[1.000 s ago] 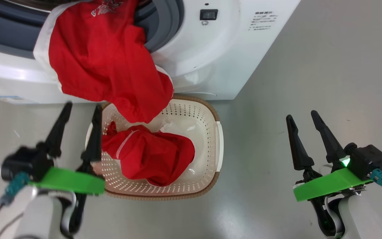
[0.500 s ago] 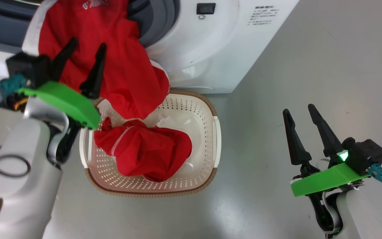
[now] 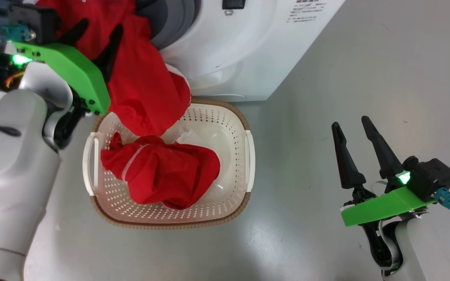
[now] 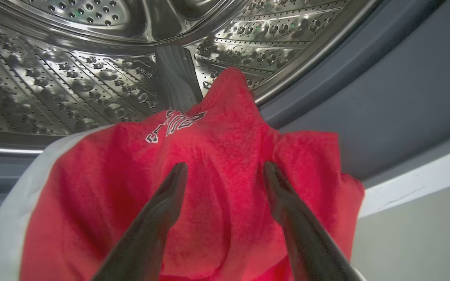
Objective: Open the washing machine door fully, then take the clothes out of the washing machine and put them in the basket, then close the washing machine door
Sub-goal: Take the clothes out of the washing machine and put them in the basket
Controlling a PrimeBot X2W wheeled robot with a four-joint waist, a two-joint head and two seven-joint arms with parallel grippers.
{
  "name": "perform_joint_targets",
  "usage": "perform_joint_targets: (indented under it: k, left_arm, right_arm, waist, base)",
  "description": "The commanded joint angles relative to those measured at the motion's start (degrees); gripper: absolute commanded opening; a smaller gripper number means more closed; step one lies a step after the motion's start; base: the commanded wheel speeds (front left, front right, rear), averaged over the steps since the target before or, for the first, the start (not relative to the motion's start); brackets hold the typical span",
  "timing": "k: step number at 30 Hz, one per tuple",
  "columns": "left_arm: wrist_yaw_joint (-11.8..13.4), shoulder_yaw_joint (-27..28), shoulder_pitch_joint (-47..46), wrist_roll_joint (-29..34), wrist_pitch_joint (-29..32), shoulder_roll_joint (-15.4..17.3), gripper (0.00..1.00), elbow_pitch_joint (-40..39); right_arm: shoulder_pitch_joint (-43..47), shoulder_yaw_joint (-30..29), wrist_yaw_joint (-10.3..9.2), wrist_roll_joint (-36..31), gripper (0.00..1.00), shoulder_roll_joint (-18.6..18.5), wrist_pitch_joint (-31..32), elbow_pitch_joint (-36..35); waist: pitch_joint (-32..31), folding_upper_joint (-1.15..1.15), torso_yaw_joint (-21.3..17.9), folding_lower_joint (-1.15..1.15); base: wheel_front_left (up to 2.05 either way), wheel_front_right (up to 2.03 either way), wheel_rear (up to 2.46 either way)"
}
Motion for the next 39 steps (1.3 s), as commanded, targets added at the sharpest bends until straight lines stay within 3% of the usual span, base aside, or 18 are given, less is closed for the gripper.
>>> perform_joint_targets:
  k: [1, 15, 16, 17, 19, 20, 21, 33, 39]
  left_arm:
    - [-0.32, 0.63, -1.96, -0.92, 0.26, 2.91, 1.00, 0.18]
    - [-0.32, -6.81, -5.75, -6.26, -1.48, 2.38, 1.00, 9.52]
    - [-0.32, -7.31, -5.97, -6.60, -1.77, 2.36, 0.86, 9.98]
    - [-0.32, -7.81, -6.16, -6.90, -2.10, 2.36, 0.49, 10.40]
    - [-0.32, -8.76, -6.49, -7.53, -2.69, 2.37, 0.29, 11.13]
    - [-0.32, -9.21, -6.62, -7.87, -3.08, 2.38, 0.09, 11.43]
    - [-0.32, -9.63, -6.72, -8.22, -3.47, 2.40, 0.00, 11.72]
    - [-0.32, -11.89, -6.46, -10.81, -15.93, 2.68, 0.00, 13.80]
    - [0.27, -8.45, -4.79, -9.95, -19.47, 3.18, 0.00, 11.29]
  right_arm:
    - [-0.21, 1.56, 0.28, 0.55, 1.00, 0.07, -0.37, -1.28]
    - [-0.34, 1.89, 0.28, 1.06, 1.00, 0.07, -0.37, -1.45]
    - [-0.36, 1.92, 0.28, 1.07, 1.00, 0.07, -0.37, -1.48]
    - [-0.36, 1.94, 0.28, 1.07, 1.00, 0.07, -0.37, -1.48]
    - [-0.37, 1.90, 0.28, 1.06, 1.00, 0.07, -0.37, -1.50]
    - [-0.36, 1.86, 0.28, 1.06, 1.00, 0.07, -0.37, -1.50]
    - [-0.34, 1.84, 0.28, 1.06, 1.00, 0.07, -0.37, -1.48]
    - [0.34, 1.14, 0.28, 0.78, 1.00, 0.07, -0.37, -1.33]
    - [1.07, 0.64, 0.28, 0.63, 1.00, 0.07, -0.37, -1.36]
  waist:
    - [0.11, 0.00, -0.27, 0.00]
    - [0.34, 0.00, -1.14, 0.00]
    - [0.32, 0.00, -1.17, 0.00]
    - [0.29, 0.00, -1.20, 0.00]
    - [0.26, 0.00, -1.22, 0.00]
    - [0.22, 0.00, -1.22, 0.00]
    - [0.15, 0.00, -1.22, 0.00]
    - [-1.25, 0.00, -0.30, 0.00]
    - [-2.40, 0.00, 0.48, 0.00]
  base:
    - [0.00, 0.00, 0.00]
    - [0.00, 0.00, 0.00]
    - [0.00, 0.00, 0.00]
    - [0.00, 0.00, 0.00]
    - [0.00, 0.00, 0.00]
    - [0.00, 0.00, 0.00]
    - [0.00, 0.00, 0.00]
    - [0.00, 0.00, 0.00]
    - [0.00, 0.00, 0.00]
